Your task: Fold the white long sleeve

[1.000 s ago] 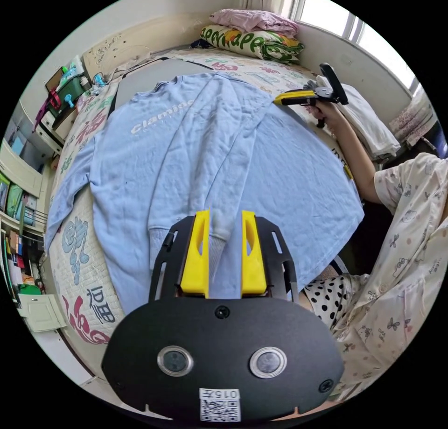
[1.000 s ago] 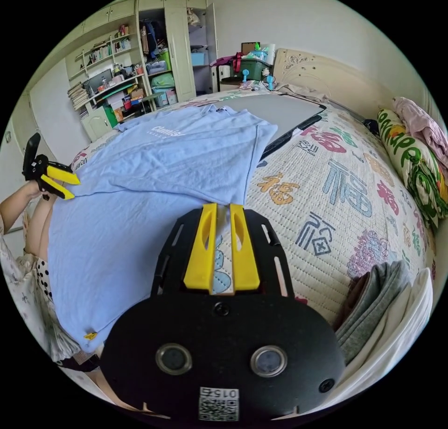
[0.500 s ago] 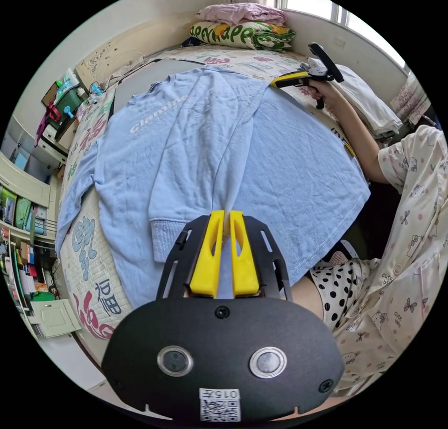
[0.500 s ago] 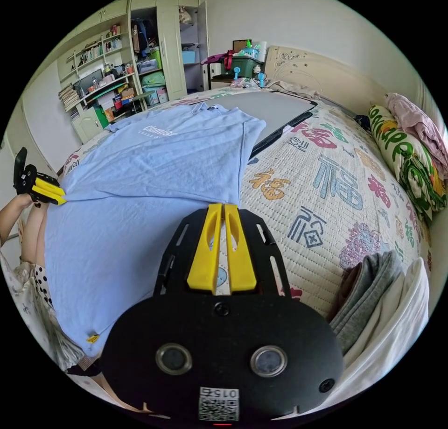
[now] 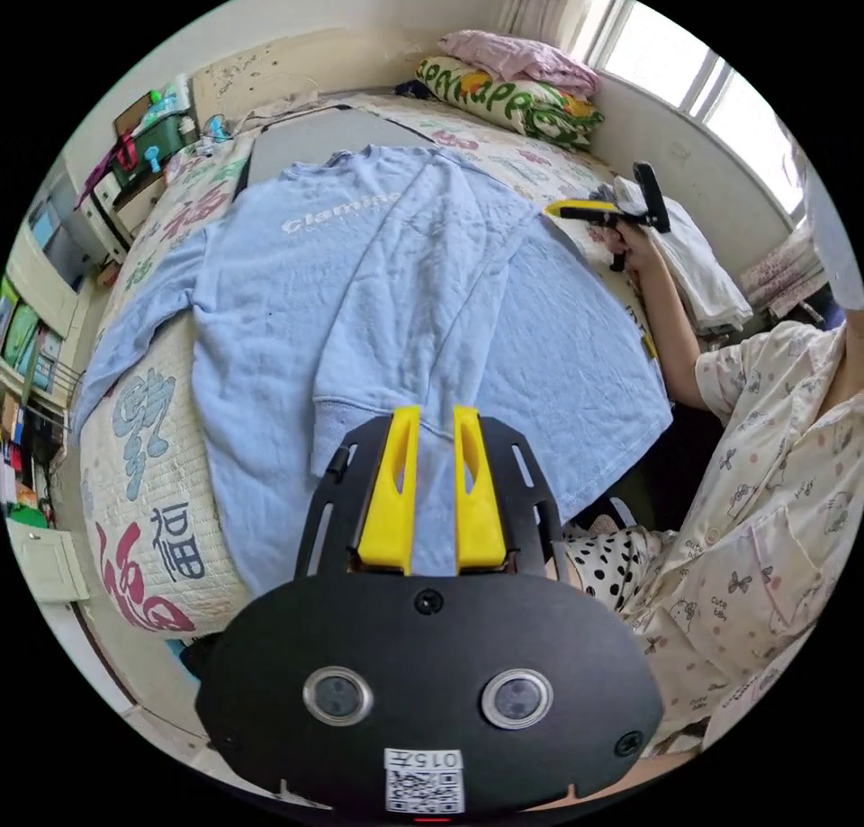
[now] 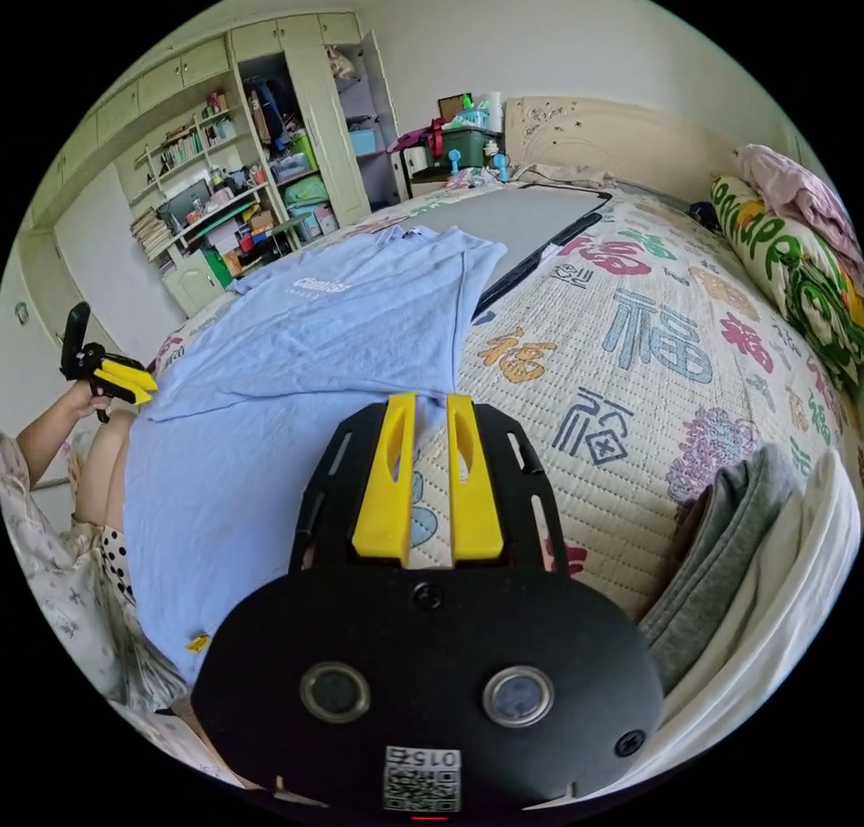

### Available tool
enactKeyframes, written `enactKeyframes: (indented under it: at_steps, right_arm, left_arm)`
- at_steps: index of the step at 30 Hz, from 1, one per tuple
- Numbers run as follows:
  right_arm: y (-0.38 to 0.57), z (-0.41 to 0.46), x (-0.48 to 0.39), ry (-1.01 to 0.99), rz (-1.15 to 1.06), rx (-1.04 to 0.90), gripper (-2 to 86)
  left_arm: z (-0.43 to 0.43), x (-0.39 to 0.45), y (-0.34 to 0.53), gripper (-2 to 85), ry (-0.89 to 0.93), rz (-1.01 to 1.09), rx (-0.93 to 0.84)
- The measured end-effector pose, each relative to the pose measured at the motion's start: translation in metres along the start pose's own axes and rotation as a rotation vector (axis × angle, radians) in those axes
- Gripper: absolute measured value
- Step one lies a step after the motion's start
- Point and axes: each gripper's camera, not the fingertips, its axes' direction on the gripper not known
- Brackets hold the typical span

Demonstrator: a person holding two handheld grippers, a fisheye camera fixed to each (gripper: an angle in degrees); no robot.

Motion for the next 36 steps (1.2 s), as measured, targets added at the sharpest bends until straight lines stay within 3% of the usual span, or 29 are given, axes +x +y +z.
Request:
enactKeyframes:
  at_steps: [4, 11, 22, 30, 36]
  right_arm:
    - [0.011, -0.009, 0.019, -0.031, 0.008, 0.055, 7.2]
    - [0.02, 0.016, 0.06, -0.085, 0.042, -0.009, 7.0]
    - [0.067, 0.063, 0.102, -0.032, 0.002, -0.124, 4.0]
    - [0.125, 0.091, 0.137, 0.004, -0.01, -0.135, 3.8]
    - [0.178, 0.117, 0.162, 0.04, -0.025, -0.137, 3.8]
  left_arm:
    - [-0.018, -0.052, 0.042, 7.7, -0.061, -0.226, 0.164]
    - [0.05, -0.099, 0.086, 8.8, -0.063, -0.387, 0.144]
    - [0.107, -0.105, 0.145, 3.1, -0.144, -0.358, 0.077]
    - [0.159, -0.123, 0.202, 6.3, -0.085, -0.391, 0.033]
    - [0.161, -0.104, 0.264, 8.0, -0.148, -0.285, 0.055]
